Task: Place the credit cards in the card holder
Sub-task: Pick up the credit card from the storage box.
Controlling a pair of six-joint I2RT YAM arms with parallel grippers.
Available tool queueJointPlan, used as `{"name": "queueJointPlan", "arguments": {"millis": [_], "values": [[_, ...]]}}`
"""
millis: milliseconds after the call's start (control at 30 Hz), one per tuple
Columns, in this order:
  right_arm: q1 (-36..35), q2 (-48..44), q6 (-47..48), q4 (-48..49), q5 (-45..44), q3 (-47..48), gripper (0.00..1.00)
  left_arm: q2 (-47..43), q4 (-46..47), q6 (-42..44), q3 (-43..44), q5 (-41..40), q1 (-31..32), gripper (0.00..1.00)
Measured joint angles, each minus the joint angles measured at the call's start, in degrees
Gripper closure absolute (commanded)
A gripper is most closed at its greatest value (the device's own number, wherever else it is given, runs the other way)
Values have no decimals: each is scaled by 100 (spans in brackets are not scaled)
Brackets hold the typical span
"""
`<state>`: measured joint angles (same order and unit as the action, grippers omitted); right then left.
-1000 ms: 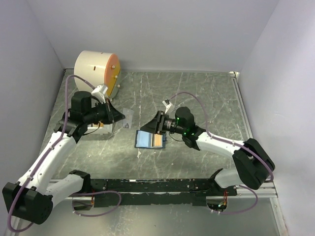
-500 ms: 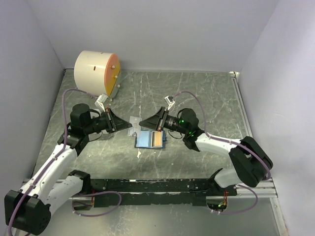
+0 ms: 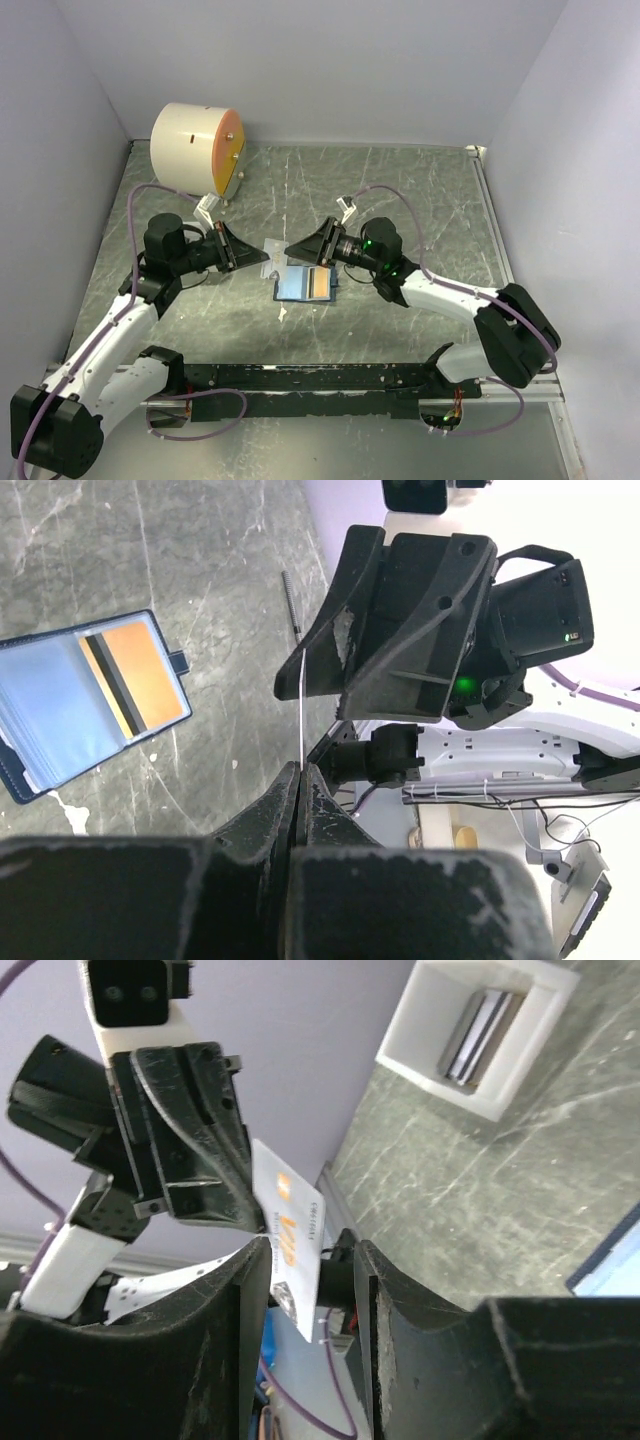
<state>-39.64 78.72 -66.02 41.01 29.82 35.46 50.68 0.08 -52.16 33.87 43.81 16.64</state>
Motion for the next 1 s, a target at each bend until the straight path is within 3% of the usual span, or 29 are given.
{"name": "queueJointPlan", "arguments": {"millis": [267,433,533,700,867,1000], "values": [[15,-68,389,-675,-181,238,65,-33,273,-212,42,85,0,93],[17,-4,363,-407,-15,236,86,-20,317,-260,15,90,0,93],[15,-7,389,-278,68,236,100,-4,398,-321,-76,90,2,87],[26,-9,459,-236,111,234,100,131,391,-334,-175,39,2,57],[57,-85,667,-483,0,129,100,310,-557,225,142,-389,24,48],[247,-256,968,-1029,-313,-46,100,376,-1032,664,326,-809,46,53]]}}
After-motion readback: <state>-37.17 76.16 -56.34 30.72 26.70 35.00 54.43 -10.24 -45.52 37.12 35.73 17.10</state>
